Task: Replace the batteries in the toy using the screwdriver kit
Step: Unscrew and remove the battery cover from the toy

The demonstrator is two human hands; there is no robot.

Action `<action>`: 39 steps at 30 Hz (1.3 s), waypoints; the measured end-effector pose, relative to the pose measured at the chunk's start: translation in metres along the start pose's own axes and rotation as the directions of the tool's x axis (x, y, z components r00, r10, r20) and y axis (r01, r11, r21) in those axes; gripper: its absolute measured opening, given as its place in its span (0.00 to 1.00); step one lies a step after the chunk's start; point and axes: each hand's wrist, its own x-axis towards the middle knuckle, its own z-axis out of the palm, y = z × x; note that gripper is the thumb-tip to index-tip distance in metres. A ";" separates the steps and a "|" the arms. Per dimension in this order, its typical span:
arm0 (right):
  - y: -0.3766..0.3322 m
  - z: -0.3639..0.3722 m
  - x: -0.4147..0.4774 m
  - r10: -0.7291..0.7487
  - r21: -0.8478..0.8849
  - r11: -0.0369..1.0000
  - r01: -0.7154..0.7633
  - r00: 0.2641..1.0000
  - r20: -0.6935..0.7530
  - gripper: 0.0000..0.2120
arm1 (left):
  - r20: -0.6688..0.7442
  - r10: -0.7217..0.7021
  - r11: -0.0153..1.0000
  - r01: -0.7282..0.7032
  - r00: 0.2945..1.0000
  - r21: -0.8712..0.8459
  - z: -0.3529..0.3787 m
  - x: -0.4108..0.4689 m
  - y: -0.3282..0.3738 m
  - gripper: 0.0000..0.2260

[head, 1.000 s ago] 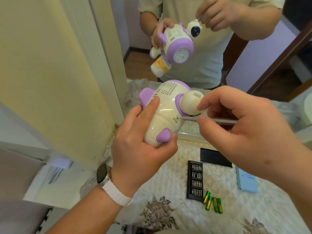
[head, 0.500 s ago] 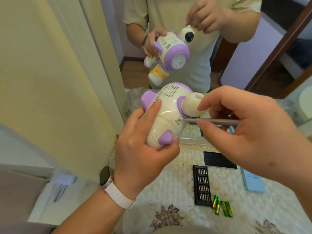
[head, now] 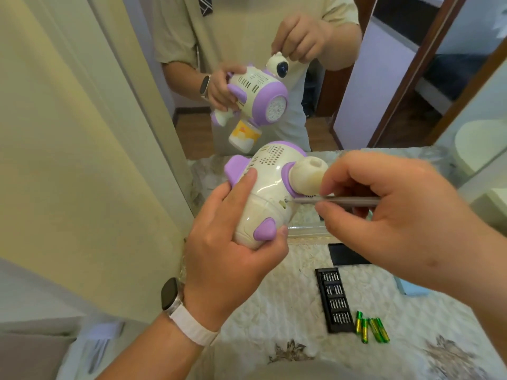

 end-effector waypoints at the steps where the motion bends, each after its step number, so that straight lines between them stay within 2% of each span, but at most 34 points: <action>1: -0.001 0.001 0.000 0.016 0.001 1.000 -0.016 1.000 -0.015 0.03 | 0.006 0.008 1.000 -0.008 1.000 -0.003 0.000 0.001 -0.002 0.30; 5: -0.002 0.004 -0.002 0.083 0.024 0.996 -0.082 0.996 -0.044 0.06 | 0.043 0.033 0.999 -0.032 0.999 -0.026 0.002 0.006 -0.008 0.30; 10: -0.004 0.006 -0.006 0.105 0.015 0.994 -0.104 0.993 -0.062 0.03 | 0.071 0.046 0.997 -0.042 0.996 -0.057 0.006 0.007 -0.013 0.30; 15: -0.007 0.008 -0.008 0.140 0.003 0.990 -0.140 0.988 -0.059 0.09 | 0.108 0.047 0.994 -0.036 0.993 -0.102 0.007 0.007 -0.018 0.31; 20: -0.007 0.015 -0.011 0.163 -0.017 0.986 -0.165 0.983 -0.083 0.03 | 0.129 0.029 0.994 -0.014 0.991 -0.112 0.006 0.004 -0.023 0.31; 30: -0.015 0.018 -0.017 0.191 0.017 0.982 -0.190 0.975 -0.111 0.03 | 0.130 -0.003 0.987 0.024 0.992 -0.161 0.006 -0.001 -0.027 0.31; 34: -0.015 0.017 -0.024 0.205 0.032 0.979 -0.202 0.965 -0.163 0.05 | 0.147 -0.052 0.983 0.076 0.988 -0.168 0.007 -0.003 -0.030 0.31; 36: -0.011 0.019 -0.030 0.257 0.099 0.965 -0.242 0.947 -0.193 0.08 | 0.152 -0.069 0.981 0.095 0.986 -0.167 0.009 -0.005 -0.033 0.31; 39: 0.002 0.029 -0.038 0.390 0.268 0.904 -0.332 0.897 -0.207 0.07 | 0.168 -0.110 0.973 0.141 0.980 -0.184 0.011 -0.007 -0.038 0.31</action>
